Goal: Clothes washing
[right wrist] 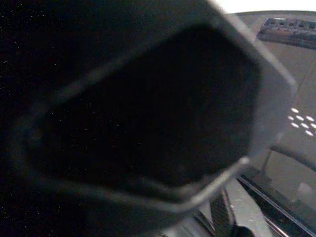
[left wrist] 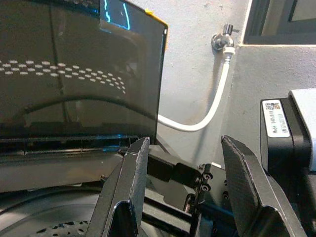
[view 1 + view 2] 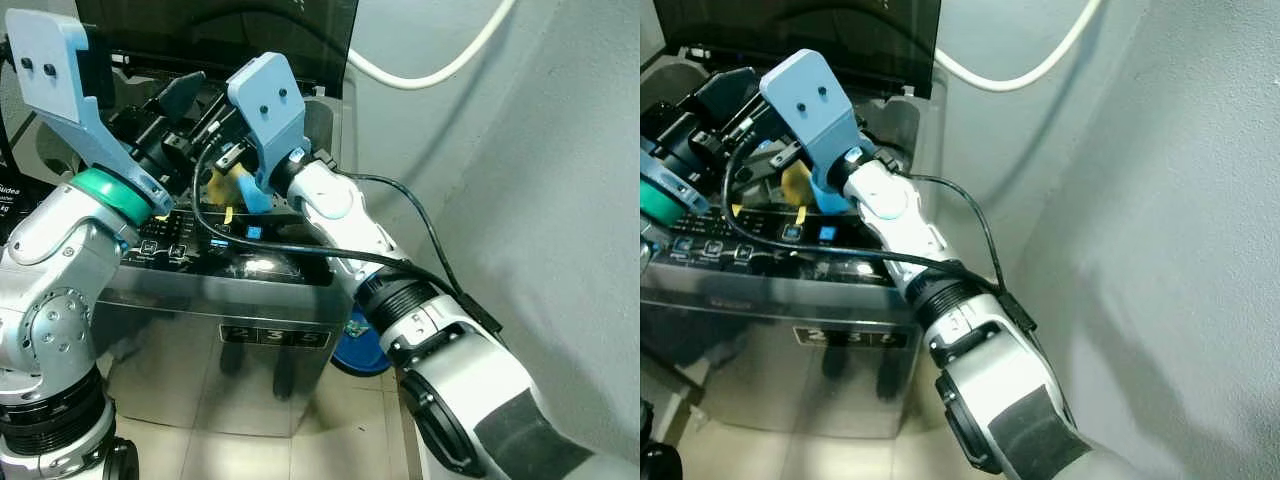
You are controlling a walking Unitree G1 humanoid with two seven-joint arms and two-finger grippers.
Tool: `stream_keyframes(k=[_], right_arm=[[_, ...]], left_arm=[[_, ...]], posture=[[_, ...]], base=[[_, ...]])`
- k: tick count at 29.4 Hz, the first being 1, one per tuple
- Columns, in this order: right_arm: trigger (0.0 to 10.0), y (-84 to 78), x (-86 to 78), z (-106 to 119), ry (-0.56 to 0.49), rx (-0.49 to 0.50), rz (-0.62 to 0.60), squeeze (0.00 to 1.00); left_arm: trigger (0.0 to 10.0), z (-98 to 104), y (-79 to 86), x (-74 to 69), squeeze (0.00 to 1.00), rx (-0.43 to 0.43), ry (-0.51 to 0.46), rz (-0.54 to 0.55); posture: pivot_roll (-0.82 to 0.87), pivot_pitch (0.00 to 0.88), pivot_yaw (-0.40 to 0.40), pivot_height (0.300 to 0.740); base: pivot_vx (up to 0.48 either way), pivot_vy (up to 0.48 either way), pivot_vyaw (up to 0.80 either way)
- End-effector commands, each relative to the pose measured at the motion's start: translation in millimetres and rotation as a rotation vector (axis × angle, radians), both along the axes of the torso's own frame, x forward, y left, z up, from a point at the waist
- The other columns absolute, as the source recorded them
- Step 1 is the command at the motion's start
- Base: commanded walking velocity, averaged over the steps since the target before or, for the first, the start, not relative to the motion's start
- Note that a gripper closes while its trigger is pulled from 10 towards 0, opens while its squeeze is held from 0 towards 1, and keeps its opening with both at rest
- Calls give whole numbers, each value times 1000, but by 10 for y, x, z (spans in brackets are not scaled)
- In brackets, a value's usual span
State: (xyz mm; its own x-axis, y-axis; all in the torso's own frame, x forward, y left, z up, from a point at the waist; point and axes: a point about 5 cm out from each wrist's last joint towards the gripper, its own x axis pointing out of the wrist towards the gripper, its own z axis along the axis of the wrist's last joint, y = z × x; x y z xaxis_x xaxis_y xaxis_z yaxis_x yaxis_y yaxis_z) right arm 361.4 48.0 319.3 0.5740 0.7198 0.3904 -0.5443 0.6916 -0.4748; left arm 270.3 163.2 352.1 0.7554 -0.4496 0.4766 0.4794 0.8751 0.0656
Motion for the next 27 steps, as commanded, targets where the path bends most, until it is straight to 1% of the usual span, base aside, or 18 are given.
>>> stream_keyframes(k=[1,2,4,5,6,9,10,11,14,16,17,18,19,21,22,23,24,27], right_arm=[[10000,27,78,-437,90,-216,-68,1000],[10000,27,78,-437,90,-216,-68,1000],[10000,-13,106,-493,55,-292,-102,969],[10000,-13,106,-493,55,-292,-102,969],[10000,-27,112,-498,78,-270,-89,0],[10000,-99,149,-463,93,-224,-101,0],[10000,-306,228,-399,97,-155,-145,0],[10000,-306,228,-399,97,-155,-145,0],[10000,-640,299,-367,150,-28,-144,0],[10000,-828,276,-407,133,-20,-120,0],[10000,-860,266,-421,126,-26,-116,0],[10000,-946,232,-477,129,-26,-102,0],[10000,-946,232,-477,129,-26,-102,0],[10000,-1101,142,-593,143,-22,-71,0],[10000,-1101,142,-593,143,-22,-71,0],[10000,-1186,95,-640,152,-6,-69,0],[10000,-1186,95,-640,152,-6,-69,0],[10000,-1534,67,-562,145,123,-173,0]], left_arm=[[10000,204,-327,-285,0,62,-180,-225],[10000,204,-327,-285,0,62,-180,-225],[10000,212,-327,-287,0,60,-186,-235],[10000,212,-327,-287,0,60,-186,-235],[10000,217,-326,-286,0,57,-187,-237],[10000,225,-322,-287,0,59,-190,-236],[10000,251,-308,-300,0,59,-209,-231],[10000,251,-308,-300,0,59,-209,-231],[10000,338,-225,-345,0,61,-268,-202],[10000,410,-164,-393,0,71,-311,-189],[10000,424,-153,-405,0,75,-320,-187],[10000,464,-126,-427,0,82,-342,-172],[10000,464,-126,-427,0,82,-342,-172],[10000,538,-62,-446,0,111,-373,-116],[10000,538,-62,-446,0,111,-373,-116],[10000,552,-25,-433,0,121,-366,-103],[10000,552,-25,-433,0,121,-366,-103],[10000,431,50,-311,0,166,-285,-70]], posture=[[122,119,-90,740],[122,119,-90,740],[117,118,-86,740],[117,118,-86,740],[117,118,-85,740],[114,116,-81,740],[116,118,-80,740],[116,118,-80,740],[118,119,-79,740],[118,120,-78,740],[118,120,-78,740],[120,120,-75,740],[120,120,-75,740],[125,119,-72,740],[125,119,-72,740],[123,117,-64,740],[123,117,-64,740],[111,116,-53,740]], base=[[0,0,0],[0,0,0],[0,0,0],[0,0,0],[0,0,0],[0,0,0],[0,0,0],[0,0,0],[0,0,0],[0,0,0],[0,0,0],[0,0,0],[0,0,0],[0,0,0],[0,0,0],[0,0,0],[0,0,0],[0,0,0]])
